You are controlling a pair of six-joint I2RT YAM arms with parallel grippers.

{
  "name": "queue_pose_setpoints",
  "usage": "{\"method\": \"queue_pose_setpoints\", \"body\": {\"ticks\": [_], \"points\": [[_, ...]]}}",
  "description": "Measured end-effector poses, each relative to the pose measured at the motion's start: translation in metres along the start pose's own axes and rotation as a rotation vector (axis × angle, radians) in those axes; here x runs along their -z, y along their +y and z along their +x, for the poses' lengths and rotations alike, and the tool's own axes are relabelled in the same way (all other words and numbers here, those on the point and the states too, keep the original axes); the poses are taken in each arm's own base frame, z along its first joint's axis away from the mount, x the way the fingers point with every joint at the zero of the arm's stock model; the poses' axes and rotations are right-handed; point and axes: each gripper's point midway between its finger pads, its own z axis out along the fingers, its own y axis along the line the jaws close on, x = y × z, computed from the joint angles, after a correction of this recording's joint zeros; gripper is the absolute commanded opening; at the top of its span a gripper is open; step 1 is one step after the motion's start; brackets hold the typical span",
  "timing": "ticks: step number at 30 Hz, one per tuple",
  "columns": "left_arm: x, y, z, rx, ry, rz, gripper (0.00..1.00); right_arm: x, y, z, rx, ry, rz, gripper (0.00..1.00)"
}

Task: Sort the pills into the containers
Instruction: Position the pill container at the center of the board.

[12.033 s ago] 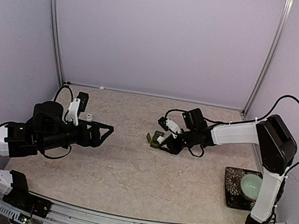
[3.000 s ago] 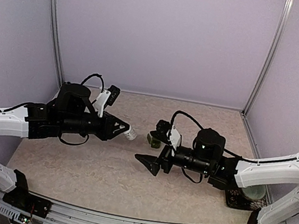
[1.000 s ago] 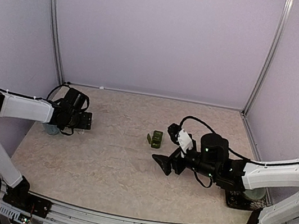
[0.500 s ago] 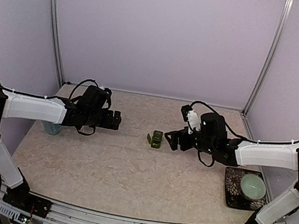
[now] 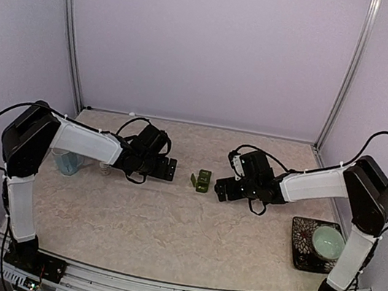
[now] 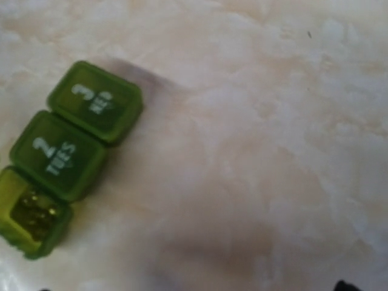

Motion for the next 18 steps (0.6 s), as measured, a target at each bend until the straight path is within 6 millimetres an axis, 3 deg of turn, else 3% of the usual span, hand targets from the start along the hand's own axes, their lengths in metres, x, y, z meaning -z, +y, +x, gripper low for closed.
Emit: {"method": "queue_pose_setpoints", "body": {"ticks": [5,10,14,18], "points": [[0.004,-0.019,-0.009,-0.007,-0.024,0.039,0.99,-0.007,-0.015,-0.009,-0.106,0.002,-0.136,0.95],[-0.003,-0.025,0.002,-0.013,-0.001,0.053,0.99,-0.021,-0.023,-0.045,-0.198,-0.028,-0.333,0.92],[-0.010,-0.028,0.008,-0.012,0.016,0.053,0.99,-0.037,-0.007,-0.067,-0.210,-0.033,-0.491,0.91],[-0.009,-0.035,0.010,-0.013,0.017,0.066,0.99,-0.054,0.009,-0.072,-0.218,-0.007,-0.602,0.91]]}}
